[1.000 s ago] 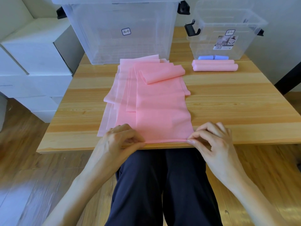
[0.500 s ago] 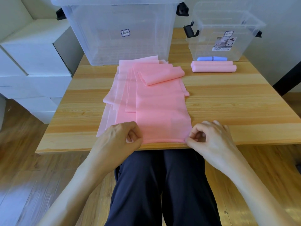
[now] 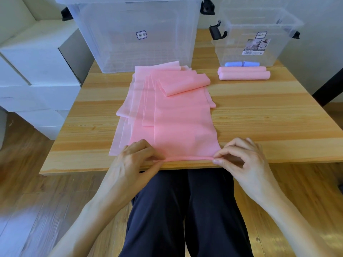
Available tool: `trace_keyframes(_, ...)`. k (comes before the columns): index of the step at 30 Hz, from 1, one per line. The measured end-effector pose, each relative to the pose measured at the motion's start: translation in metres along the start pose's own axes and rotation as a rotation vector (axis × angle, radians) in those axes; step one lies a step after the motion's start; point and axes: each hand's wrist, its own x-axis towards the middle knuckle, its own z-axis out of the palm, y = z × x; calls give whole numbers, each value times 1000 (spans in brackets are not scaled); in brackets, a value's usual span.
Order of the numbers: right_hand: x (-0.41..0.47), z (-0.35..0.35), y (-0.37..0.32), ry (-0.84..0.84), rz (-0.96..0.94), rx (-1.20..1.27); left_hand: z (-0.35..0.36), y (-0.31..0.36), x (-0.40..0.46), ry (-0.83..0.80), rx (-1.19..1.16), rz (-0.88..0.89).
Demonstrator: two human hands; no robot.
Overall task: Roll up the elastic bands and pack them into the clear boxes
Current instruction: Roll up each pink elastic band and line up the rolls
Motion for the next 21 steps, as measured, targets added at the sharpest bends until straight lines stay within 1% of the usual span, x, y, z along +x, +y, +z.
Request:
trace_keyframes(4,2,1,2,11,-13,-69,1,-1,4,-4,-13,-48)
trace_keyframes(7,1,0,2,-22,-15,-117,-2,0,4,-46,-24,-102)
trace_keyframes(10,5,-1,-4,-83,62,-122,-4,2,6,-80,-73,-171)
trace_keyframes(13,8,-1,-8,-79,95,-112,-4,3,11,-87,-75,-206)
trace_keyframes(17,6,1,-4,-22,65,-26,-2,2,12,-61,-48,-157)
trace_keyframes(21,2,1,5,5,-17,-35,0,-4,7,11,26,-30)
